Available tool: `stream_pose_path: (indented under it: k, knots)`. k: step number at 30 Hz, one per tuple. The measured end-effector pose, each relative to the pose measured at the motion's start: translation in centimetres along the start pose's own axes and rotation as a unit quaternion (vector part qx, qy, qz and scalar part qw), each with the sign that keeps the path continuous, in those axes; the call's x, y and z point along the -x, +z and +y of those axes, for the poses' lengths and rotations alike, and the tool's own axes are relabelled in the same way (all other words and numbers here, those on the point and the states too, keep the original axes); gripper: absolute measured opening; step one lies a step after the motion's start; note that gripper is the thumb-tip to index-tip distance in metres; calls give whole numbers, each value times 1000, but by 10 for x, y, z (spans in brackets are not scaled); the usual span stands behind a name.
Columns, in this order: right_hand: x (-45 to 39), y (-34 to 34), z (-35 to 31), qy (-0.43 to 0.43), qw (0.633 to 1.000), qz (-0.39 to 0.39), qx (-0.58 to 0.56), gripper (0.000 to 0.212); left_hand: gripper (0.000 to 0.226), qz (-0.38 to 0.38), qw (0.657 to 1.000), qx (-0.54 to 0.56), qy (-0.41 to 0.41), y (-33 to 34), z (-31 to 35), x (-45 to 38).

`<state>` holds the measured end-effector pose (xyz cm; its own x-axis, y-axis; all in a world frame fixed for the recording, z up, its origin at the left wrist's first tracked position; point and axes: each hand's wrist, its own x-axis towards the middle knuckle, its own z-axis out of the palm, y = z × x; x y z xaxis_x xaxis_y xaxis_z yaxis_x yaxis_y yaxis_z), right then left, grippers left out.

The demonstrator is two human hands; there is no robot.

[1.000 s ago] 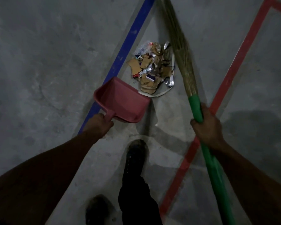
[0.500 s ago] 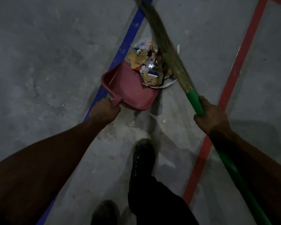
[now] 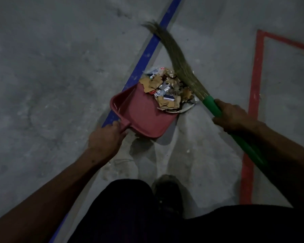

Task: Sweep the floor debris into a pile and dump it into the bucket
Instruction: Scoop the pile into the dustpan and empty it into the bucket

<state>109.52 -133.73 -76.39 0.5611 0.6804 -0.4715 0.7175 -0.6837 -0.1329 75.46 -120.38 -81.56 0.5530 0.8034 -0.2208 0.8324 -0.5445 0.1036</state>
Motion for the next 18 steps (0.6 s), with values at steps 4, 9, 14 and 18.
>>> stream_pose_path:
  k: [4, 9, 14, 18]
  knots:
    - [10, 26, -3, -20, 1000, -10, -19, 79, 44, -2, 1000, 2, 3, 2, 0, -7]
    - [42, 39, -17, -21, 999, -37, -6, 81, 40, -17, 1000, 8, 1, -9, 5, -11]
    - [74, 51, -30, -36, 998, -49, 4, 80, 36, -15, 999, 42, 6, -7, 12, -22]
    - [94, 56, -38, -61, 997, -47, 22, 78, 33, -10, 998, 56, 4, -9, 15, -23]
